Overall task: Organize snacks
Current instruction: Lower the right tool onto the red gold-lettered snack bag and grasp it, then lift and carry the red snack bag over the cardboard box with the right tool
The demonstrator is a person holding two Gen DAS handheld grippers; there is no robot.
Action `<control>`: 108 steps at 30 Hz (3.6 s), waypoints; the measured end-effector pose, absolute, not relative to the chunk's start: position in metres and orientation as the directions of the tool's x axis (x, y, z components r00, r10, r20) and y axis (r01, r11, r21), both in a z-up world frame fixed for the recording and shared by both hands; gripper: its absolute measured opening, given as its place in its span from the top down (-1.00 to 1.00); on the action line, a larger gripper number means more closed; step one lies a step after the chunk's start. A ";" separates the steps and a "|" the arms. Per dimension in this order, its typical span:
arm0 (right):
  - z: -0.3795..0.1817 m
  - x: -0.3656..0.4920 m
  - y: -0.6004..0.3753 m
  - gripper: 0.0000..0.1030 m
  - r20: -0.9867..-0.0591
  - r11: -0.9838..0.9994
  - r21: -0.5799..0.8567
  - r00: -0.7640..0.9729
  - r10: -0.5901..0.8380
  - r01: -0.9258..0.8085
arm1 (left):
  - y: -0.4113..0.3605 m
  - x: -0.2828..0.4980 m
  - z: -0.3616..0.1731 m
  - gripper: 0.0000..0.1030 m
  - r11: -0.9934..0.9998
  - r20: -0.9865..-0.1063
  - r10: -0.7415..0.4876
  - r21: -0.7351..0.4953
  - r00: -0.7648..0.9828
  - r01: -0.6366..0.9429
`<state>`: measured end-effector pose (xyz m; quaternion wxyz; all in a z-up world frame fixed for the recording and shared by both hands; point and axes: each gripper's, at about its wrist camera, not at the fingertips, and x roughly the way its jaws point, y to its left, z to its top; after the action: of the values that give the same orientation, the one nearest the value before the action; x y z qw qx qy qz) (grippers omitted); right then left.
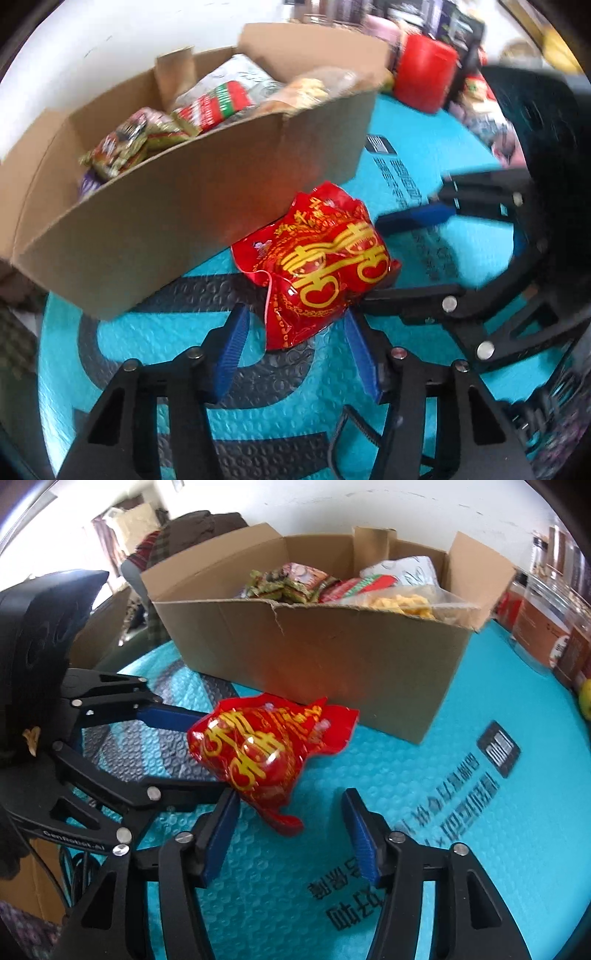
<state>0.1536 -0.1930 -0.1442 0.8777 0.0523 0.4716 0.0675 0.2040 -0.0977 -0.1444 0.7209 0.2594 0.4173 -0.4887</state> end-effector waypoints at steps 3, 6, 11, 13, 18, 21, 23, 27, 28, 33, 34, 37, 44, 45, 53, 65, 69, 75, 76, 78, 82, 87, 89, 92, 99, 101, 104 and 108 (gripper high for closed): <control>-0.144 0.156 -0.193 -0.21 -0.816 0.985 0.147 0.552 0.172 -0.089 | -0.100 0.205 -0.144 0.06 0.373 -0.853 -0.493 -0.031 0.169 0.927; -0.146 0.159 -0.197 -0.21 -0.808 0.983 0.168 0.560 0.182 -0.078 | -0.101 0.210 -0.144 0.09 0.376 -0.847 -0.505 -0.043 0.166 0.926; -0.146 0.159 -0.195 0.35 -0.798 0.970 0.225 0.553 0.239 -0.094 | -0.101 0.211 -0.143 0.25 0.371 -0.841 -0.515 -0.043 0.167 0.928; -0.146 0.158 -0.193 0.35 -0.796 0.971 0.220 0.559 0.232 -0.090 | -0.102 0.212 -0.143 0.25 0.384 -0.841 -0.515 -0.053 0.166 0.922; -0.144 0.154 -0.189 0.37 -0.796 0.975 0.203 0.564 0.220 -0.093 | -0.101 0.207 -0.142 0.26 0.406 -0.840 -0.514 -0.057 0.176 0.912; -0.141 0.150 -0.185 0.37 -0.793 0.978 0.181 0.572 0.209 -0.105 | -0.098 0.204 -0.138 0.27 0.420 -0.836 -0.520 -0.068 0.178 0.905; -0.138 0.149 -0.183 0.37 -0.790 0.978 0.176 0.577 0.207 -0.110 | -0.094 0.200 -0.135 0.27 0.425 -0.833 -0.519 -0.057 0.192 0.904; -0.133 0.143 -0.176 0.39 -0.786 0.981 0.148 0.587 0.194 -0.125 | -0.087 0.192 -0.129 0.27 0.435 -0.827 -0.524 -0.054 0.204 0.899; -0.131 0.141 -0.174 0.39 -0.783 0.981 0.143 0.591 0.193 -0.131 | -0.085 0.189 -0.126 0.27 0.439 -0.824 -0.525 -0.047 0.213 0.897; -0.119 0.126 -0.172 0.39 -0.767 0.980 0.134 0.611 0.195 -0.145 | -0.079 0.177 -0.116 0.27 0.450 -0.811 -0.533 -0.032 0.240 0.892; -0.115 0.123 -0.171 0.39 -0.763 0.981 0.126 0.617 0.192 -0.150 | -0.076 0.174 -0.112 0.27 0.453 -0.807 -0.535 -0.026 0.248 0.891; -0.104 0.114 -0.168 0.39 -0.749 0.981 0.108 0.636 0.186 -0.161 | -0.073 0.166 -0.102 0.27 0.458 -0.795 -0.544 -0.013 0.269 0.889; -0.077 0.100 -0.161 0.39 -0.717 0.983 0.060 0.677 0.165 -0.176 | -0.065 0.153 -0.074 0.27 0.478 -0.757 -0.565 0.024 0.328 0.878; -0.072 0.099 -0.161 0.39 -0.711 0.982 0.051 0.684 0.162 -0.180 | -0.064 0.152 -0.070 0.27 0.482 -0.751 -0.568 0.029 0.337 0.876; -0.034 0.099 -0.159 0.39 -0.659 0.979 -0.010 0.737 0.147 -0.204 | -0.064 0.148 -0.030 0.27 0.515 -0.687 -0.589 0.086 0.425 0.853; 0.009 0.129 -0.167 0.39 -0.597 0.970 -0.055 0.786 0.157 -0.235 | -0.076 0.175 0.018 0.27 0.558 -0.614 -0.606 0.125 0.506 0.820; 0.015 0.146 -0.173 0.39 -0.590 0.970 -0.064 0.793 0.154 -0.236 | -0.081 0.190 0.025 0.27 0.572 -0.605 -0.610 0.111 0.512 0.813; 0.013 0.172 -0.182 0.39 -0.590 0.968 -0.076 0.793 0.149 -0.238 | -0.091 0.217 0.022 0.27 0.583 -0.608 -0.606 0.100 0.513 0.806; 0.011 0.178 -0.184 0.39 -0.593 0.968 -0.079 0.792 0.147 -0.239 | -0.093 0.223 0.021 0.27 0.583 -0.611 -0.604 0.099 0.512 0.806; 0.009 0.186 -0.187 0.39 -0.597 0.968 -0.079 0.789 0.147 -0.240 | -0.098 0.233 0.018 0.27 0.584 -0.617 -0.597 0.105 0.513 0.805; 0.004 0.206 -0.193 0.39 -0.603 0.969 -0.067 0.784 0.151 -0.238 | -0.108 0.253 0.014 0.27 0.581 -0.628 -0.587 0.111 0.510 0.806; -0.005 0.231 -0.201 0.39 -0.621 0.971 -0.051 0.769 0.151 -0.232 | -0.120 0.280 0.002 0.27 0.575 -0.651 -0.579 0.101 0.492 0.812; -0.012 0.241 -0.205 0.39 -0.635 0.972 -0.044 0.758 0.151 -0.230 | -0.126 0.289 -0.006 0.27 0.574 -0.665 -0.571 0.096 0.482 0.813; -0.022 0.255 -0.210 0.39 -0.657 0.972 -0.041 0.739 0.147 -0.230 | -0.135 0.301 -0.019 0.27 0.567 -0.682 -0.555 0.109 0.476 0.816; -0.047 0.279 -0.217 0.39 -0.709 0.974 -0.017 0.689 0.148 -0.226 | -0.150 0.321 -0.047 0.27 0.563 -0.737 -0.515 0.093 0.437 0.821; -0.054 0.283 -0.220 0.39 -0.722 0.974 -0.001 0.674 0.155 -0.225 | -0.152 0.325 -0.056 0.27 0.563 -0.753 -0.503 0.087 0.424 0.822; -0.064 0.288 -0.223 0.39 -0.740 0.974 0.014 0.653 0.161 -0.224 | -0.155 0.329 -0.065 0.27 0.565 -0.774 -0.487 0.075 0.405 0.822; -0.074 0.292 -0.227 0.39 -0.761 0.974 0.028 0.626 0.168 -0.227 | -0.159 0.331 -0.076 0.27 0.569 -0.796 -0.463 0.070 0.390 0.819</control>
<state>0.2918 -0.2265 -0.0742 0.9011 -0.0351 0.4181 0.1095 0.3306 -0.1587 -0.0759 0.8001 0.2344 0.3803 -0.4005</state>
